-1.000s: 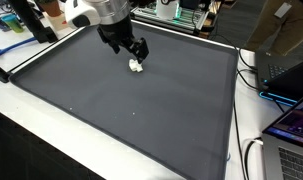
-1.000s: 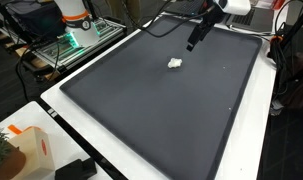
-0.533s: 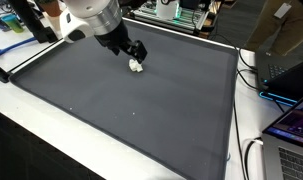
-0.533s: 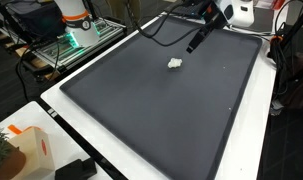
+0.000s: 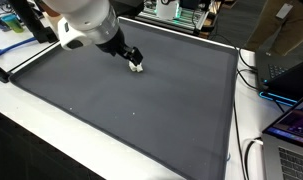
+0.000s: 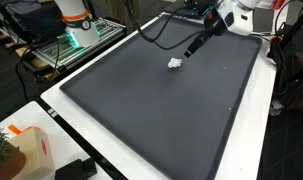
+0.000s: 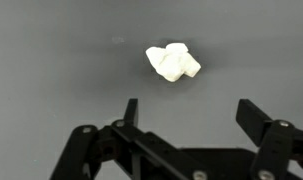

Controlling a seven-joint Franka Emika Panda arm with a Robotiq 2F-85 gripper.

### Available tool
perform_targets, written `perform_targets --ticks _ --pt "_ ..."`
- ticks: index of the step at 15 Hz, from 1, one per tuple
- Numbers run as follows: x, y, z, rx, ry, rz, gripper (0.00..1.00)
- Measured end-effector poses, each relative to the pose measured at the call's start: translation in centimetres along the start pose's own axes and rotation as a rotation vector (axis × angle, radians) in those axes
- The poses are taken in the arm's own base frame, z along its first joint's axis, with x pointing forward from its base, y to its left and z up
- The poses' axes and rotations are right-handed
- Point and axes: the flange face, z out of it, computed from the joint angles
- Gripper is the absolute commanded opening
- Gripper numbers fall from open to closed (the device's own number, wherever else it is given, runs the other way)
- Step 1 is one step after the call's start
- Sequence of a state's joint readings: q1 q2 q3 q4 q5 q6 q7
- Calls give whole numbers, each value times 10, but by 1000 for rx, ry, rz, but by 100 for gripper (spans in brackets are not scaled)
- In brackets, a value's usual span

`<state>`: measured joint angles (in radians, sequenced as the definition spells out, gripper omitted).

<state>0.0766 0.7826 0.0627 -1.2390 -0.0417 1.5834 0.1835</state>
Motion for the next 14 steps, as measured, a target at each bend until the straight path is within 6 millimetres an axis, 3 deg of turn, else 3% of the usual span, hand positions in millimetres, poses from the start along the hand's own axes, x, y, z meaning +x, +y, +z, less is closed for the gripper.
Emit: perform_targets --ticks 6,14 --pt "25 -2 27 -15 -53 8 100" --pt "35 -2 45 -37 -172 20 100"
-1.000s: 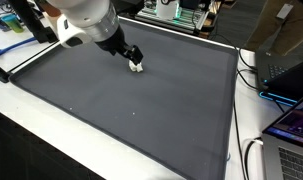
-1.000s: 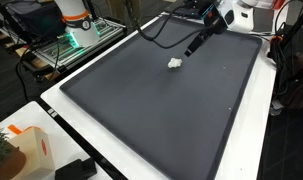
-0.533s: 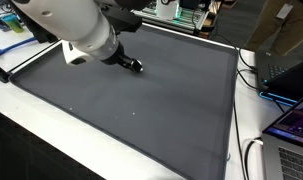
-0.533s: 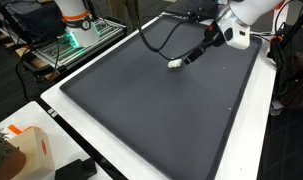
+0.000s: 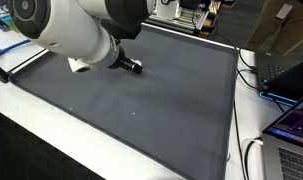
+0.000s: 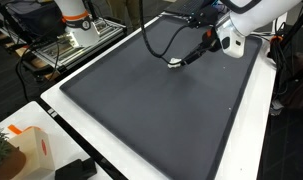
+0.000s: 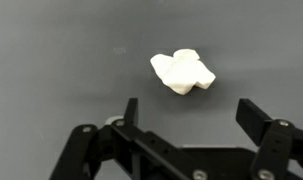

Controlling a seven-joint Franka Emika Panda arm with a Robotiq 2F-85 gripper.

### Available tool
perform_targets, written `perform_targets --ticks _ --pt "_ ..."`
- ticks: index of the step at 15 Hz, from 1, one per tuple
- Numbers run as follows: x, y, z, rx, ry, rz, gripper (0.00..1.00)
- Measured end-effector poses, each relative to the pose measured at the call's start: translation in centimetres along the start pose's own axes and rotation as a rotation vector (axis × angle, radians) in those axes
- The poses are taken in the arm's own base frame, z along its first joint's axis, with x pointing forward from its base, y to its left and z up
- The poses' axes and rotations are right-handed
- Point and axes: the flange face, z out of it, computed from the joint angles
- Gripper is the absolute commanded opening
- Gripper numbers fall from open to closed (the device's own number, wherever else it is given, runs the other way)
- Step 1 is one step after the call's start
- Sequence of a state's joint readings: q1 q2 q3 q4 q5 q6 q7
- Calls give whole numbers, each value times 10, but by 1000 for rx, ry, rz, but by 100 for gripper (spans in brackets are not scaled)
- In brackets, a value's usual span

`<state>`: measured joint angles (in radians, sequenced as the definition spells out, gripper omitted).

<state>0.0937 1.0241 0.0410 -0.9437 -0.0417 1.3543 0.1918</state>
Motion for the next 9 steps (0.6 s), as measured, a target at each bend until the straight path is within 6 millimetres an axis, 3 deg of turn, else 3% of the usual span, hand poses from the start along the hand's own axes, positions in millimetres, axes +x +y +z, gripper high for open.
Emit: perform_targets --ticks 9 --pt "-1 -7 6 3 -89 -6 100"
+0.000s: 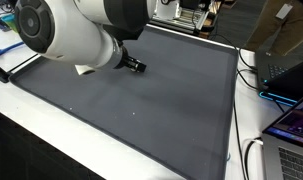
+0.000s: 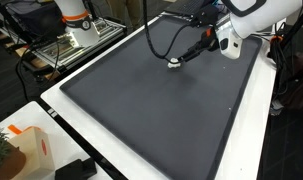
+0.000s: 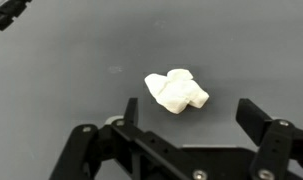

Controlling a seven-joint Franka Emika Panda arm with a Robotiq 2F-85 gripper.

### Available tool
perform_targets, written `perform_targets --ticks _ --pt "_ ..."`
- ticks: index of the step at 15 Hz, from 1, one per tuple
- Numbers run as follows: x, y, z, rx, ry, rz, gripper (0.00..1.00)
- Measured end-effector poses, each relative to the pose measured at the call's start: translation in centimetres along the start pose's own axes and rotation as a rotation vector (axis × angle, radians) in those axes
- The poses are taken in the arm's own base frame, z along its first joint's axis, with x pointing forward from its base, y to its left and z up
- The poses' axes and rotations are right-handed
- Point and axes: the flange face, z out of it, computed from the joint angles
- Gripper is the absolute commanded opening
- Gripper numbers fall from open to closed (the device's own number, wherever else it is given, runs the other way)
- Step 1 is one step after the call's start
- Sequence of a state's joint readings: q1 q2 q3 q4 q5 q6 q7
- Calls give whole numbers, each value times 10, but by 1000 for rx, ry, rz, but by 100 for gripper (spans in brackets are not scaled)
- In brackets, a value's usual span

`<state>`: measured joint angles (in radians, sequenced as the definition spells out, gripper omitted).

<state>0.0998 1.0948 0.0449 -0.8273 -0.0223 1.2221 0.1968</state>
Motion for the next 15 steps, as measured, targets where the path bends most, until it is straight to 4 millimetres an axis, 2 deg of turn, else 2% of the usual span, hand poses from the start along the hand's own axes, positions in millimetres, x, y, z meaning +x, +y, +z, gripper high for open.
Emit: perform_targets --ticks 2,4,8,15 --pt "-2 0 -7 13 17 11 100" --pt "-8 3 -22 26 60 19 100" --pt "-34 16 -53 53 146 28 100" --pt "-76 36 -64 214 203 23 100"
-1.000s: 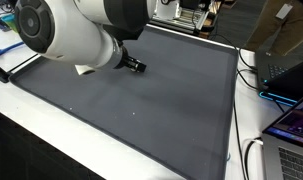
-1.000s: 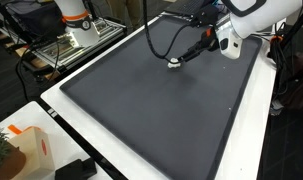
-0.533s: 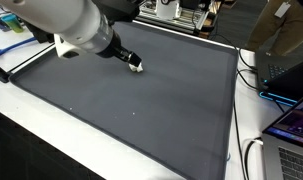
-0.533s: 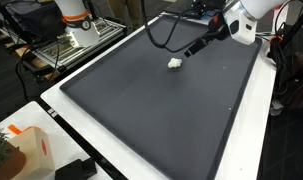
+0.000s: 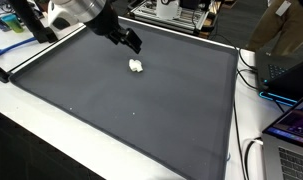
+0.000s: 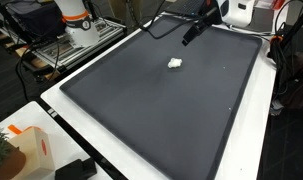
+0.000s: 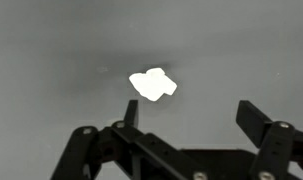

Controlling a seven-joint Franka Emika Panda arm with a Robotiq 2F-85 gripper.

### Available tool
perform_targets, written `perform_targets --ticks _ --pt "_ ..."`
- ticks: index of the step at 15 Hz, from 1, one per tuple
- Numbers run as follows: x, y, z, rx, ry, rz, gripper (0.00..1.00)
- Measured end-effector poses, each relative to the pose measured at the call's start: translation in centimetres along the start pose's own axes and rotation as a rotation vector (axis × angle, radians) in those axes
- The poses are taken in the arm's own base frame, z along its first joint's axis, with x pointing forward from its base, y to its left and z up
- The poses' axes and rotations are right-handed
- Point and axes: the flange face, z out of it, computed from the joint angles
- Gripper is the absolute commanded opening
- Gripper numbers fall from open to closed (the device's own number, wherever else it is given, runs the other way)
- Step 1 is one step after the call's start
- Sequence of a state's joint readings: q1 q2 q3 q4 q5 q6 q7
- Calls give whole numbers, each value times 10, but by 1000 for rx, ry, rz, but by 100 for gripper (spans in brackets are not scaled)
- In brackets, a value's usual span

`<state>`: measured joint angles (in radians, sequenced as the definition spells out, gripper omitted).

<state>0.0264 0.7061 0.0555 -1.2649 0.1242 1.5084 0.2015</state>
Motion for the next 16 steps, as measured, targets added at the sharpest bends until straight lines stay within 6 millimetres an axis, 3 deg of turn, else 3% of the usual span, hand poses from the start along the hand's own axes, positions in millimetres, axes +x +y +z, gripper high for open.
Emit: perform_targets --ticks 4,10,13,16 --pt "-21 9 -3 46 3 -9 100" --pt "-21 9 0 47 49 4 100" --pt "-31 21 20 47 64 29 100" --pt "-55 42 48 36 -3 42 100"
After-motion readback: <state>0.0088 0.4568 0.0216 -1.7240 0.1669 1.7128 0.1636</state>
